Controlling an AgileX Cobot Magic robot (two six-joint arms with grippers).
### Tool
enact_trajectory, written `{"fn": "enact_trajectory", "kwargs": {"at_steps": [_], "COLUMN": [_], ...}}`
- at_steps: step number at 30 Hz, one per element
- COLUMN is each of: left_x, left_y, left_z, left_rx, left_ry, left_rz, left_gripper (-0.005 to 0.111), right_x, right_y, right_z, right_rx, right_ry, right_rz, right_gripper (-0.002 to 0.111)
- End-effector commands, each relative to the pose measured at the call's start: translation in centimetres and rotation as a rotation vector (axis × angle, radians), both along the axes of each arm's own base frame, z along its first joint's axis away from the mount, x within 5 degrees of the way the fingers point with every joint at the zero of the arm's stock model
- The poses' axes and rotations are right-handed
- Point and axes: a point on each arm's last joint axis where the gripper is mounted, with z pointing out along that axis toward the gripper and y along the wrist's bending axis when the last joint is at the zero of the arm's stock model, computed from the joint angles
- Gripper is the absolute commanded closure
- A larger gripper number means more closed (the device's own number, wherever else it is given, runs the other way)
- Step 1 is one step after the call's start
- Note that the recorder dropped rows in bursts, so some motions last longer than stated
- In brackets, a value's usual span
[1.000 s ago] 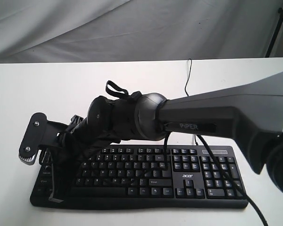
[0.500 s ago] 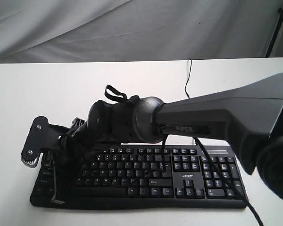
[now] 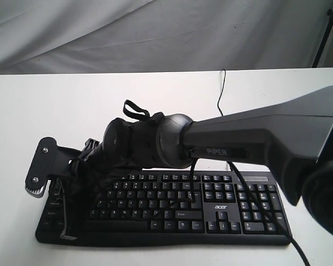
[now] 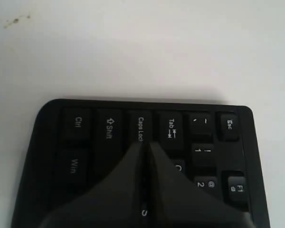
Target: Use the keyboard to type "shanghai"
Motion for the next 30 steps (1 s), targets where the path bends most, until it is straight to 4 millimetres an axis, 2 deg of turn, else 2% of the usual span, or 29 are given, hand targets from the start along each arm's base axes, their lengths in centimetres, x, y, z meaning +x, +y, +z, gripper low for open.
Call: {"fn": "enact_trajectory", "kwargs": {"at_steps": [1,15,23,26,30], "left_x": [0.0,0.0,0.0,0.0,0.0], "left_y": [0.0,0.0,0.0,0.0,0.0], "left_z": [0.0,0.0,0.0,0.0,0.0], "left_rx": [-0.005,-0.005,-0.005,-0.005,-0.005], "left_ry": [0.004,0.004,0.004,0.004,0.004], "left_rz": [-0.004,-0.004,-0.004,-0.004,-0.004], "left_gripper": [0.106,0.106,0.106,0.106,0.106], "right_x": [0.2,0.2,0.3,0.3,0.2], "right_y": [0.0,0.0,-0.1,-0.1,-0.1], "right_z": [-0.1,-0.2,-1.3,-0.7,1.2], "right_rx": [-0.005,-0.009,-0.023,-0.015,0.009], "right_ry": [-0.014,-0.018,-0.001,-0.012,-0.043], "right_rz": [0.005,0.01,0.006,0.006,0.007], "right_gripper": [0.108,0.108,0.108,0.108,0.108]}}
